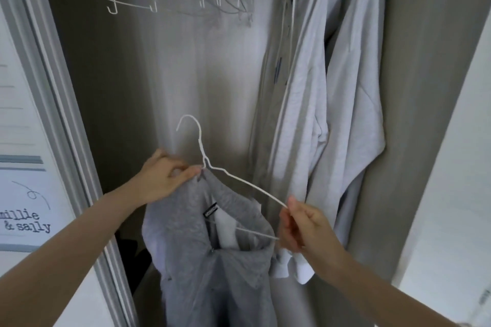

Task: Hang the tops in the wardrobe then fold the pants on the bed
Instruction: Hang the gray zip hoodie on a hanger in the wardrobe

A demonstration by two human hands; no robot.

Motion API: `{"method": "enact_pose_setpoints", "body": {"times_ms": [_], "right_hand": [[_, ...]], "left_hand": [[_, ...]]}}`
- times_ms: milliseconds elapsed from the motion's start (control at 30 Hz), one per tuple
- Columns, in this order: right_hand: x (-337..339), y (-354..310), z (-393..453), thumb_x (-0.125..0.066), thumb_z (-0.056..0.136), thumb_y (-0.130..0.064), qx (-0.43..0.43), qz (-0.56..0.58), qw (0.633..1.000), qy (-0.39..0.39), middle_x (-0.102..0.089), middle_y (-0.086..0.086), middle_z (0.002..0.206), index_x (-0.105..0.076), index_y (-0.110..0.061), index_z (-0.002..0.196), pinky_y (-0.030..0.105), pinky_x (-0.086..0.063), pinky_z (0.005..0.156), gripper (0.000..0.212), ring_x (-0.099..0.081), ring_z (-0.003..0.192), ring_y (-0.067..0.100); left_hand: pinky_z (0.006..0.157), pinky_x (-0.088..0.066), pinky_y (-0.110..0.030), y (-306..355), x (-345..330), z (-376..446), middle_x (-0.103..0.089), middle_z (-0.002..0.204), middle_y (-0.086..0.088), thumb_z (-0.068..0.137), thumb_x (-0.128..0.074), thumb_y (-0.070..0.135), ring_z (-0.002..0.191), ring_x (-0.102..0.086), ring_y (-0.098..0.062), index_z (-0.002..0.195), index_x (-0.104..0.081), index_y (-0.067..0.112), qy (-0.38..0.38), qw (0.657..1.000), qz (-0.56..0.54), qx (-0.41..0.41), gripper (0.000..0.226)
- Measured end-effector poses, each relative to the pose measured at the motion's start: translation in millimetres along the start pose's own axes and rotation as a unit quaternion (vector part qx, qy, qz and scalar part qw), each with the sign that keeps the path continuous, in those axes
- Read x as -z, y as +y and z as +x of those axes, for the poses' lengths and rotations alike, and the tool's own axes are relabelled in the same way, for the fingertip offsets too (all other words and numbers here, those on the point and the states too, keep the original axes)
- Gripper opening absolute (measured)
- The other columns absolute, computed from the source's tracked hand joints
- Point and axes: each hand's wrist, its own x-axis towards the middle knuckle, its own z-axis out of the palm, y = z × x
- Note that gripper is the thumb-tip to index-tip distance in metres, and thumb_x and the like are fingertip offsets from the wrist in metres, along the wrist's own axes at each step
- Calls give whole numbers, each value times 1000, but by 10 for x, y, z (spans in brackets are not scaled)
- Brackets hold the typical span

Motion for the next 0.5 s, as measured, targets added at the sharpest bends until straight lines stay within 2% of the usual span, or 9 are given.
{"method": "enact_pose_setpoints", "body": {"times_ms": [67,133,200,233,300,400,433,467,500], "right_hand": [[1,24,-13,-49,87,-62,-20,19,999,-41,-49,8,47,-60,-15,64,26,-34,45,53,-43,40,18],[34,43,6,-44,87,-64,-86,97,983,-127,-61,15,61,-67,-7,80,32,-43,56,61,-56,54,25],[117,88,55,-38,91,-64,-166,241,934,-204,-66,21,95,-66,-1,101,39,-49,71,70,-63,84,31],[162,128,87,-38,92,-63,-190,290,912,-217,-64,20,112,-63,-1,111,42,-50,78,70,-62,98,32],[192,313,121,-49,92,-53,-223,286,911,-196,-58,16,129,-60,-3,123,44,-50,84,61,-57,116,33],[-28,703,101,-56,94,-29,-267,100,939,-192,-69,5,118,-59,0,127,33,-51,89,44,-63,112,20],[-139,808,60,-58,93,-19,-242,-8,951,-194,-72,0,107,-58,5,127,26,-50,88,41,-66,105,14],[-213,903,11,-59,92,-12,-172,-142,953,-204,-73,0,104,-56,6,128,20,-46,91,40,-65,104,14],[-262,984,-35,-57,91,-14,-74,-288,926,-234,-69,3,113,-54,1,132,20,-39,99,44,-60,113,18]], "left_hand": [[78,-45,-33,-109,-133,-96,-66,75,-11,90,-45,66,78,-59,-16,80,-69,9,-7,1000,3,-24,63],[68,-46,-33,-181,-288,-137,-60,68,-18,91,-52,46,68,-54,-16,75,-62,-3,19,995,-93,-27,52],[59,-40,-25,-181,-418,-204,-51,62,-7,94,-56,32,63,-47,-12,69,-55,-6,57,989,-136,-15,46],[57,-38,-22,-164,-459,-224,-50,59,2,96,-57,27,59,-45,-8,66,-54,-1,71,988,-138,-9,41],[54,-37,-13,-118,-519,-257,-52,53,13,97,-56,18,52,-45,1,61,-55,15,73,989,-130,-12,36],[50,-33,-10,16,-582,-276,-43,45,16,100,-50,17,45,-40,1,54,-40,26,84,986,-142,-32,47],[47,-30,-12,64,-582,-273,-35,43,14,99,-50,23,43,-33,-1,52,-33,26,98,983,-155,-29,50],[46,-27,-13,96,-578,-263,-28,44,13,98,-51,30,43,-28,-3,50,-30,26,107,979,-169,-24,52],[45,-25,-13,119,-567,-258,-25,45,13,97,-51,35,44,-25,-4,48,-30,26,110,978,-179,-18,54]]}}
